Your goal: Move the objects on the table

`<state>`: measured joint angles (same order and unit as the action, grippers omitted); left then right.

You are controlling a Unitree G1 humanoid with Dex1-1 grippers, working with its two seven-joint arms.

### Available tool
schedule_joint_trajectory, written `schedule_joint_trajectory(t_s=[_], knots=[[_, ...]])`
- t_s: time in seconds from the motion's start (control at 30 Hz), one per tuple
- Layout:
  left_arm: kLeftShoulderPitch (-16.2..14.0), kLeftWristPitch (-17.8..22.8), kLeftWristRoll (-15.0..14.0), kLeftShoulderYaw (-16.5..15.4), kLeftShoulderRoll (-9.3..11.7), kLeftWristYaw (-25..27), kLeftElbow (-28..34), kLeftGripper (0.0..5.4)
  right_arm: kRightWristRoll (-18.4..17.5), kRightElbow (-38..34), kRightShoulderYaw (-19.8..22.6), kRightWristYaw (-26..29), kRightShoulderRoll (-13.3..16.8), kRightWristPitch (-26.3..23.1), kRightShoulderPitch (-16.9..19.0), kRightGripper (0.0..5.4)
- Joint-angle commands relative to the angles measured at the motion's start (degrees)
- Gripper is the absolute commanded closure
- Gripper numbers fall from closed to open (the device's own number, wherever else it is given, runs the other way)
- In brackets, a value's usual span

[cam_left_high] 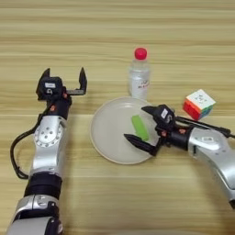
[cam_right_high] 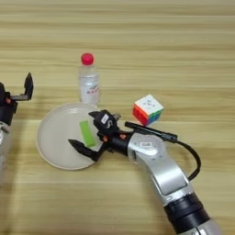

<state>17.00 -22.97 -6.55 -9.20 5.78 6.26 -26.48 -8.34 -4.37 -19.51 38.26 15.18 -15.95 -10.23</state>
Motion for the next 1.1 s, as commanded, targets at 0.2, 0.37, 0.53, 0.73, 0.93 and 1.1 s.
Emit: schedule_joint_trajectory(t_s=[0.2,0.37,0.53,0.73,0.93,1.1], knots=[[0.0,-0.1,0.47,0.23,0.22,-0.24,0.59,0.0,3.22,6.1,-0.81,-4.28,-3.71,-2.35,-3.34,0.01],[-0.03,-0.06,0.52,0.28,0.23,-0.21,0.61,0.0,3.72,8.91,-0.75,-5.77,-5.67,-2.8,-4.69,0.01],[-0.02,-0.09,0.53,0.28,0.21,-0.23,0.53,0.0,5.15,11.03,-1.19,-6.81,-6.86,-3.13,-5.56,0.01],[-0.01,-0.01,0.63,0.41,0.09,-0.31,0.6,0.0,5.38,10.7,-1.63,-6.12,-7.08,-4.66,-5.51,0.01],[0.04,0.04,0.67,0.54,-0.01,-0.39,0.58,0.0,6.59,10.33,-2.62,-5.55,-5.96,-5.68,-5.07,0.01],[0.02,0.03,0.63,0.59,0.01,-0.41,0.55,0.0,6.92,9.81,-2.71,-4.54,-4.7,-6.37,-4.21,0.01]])
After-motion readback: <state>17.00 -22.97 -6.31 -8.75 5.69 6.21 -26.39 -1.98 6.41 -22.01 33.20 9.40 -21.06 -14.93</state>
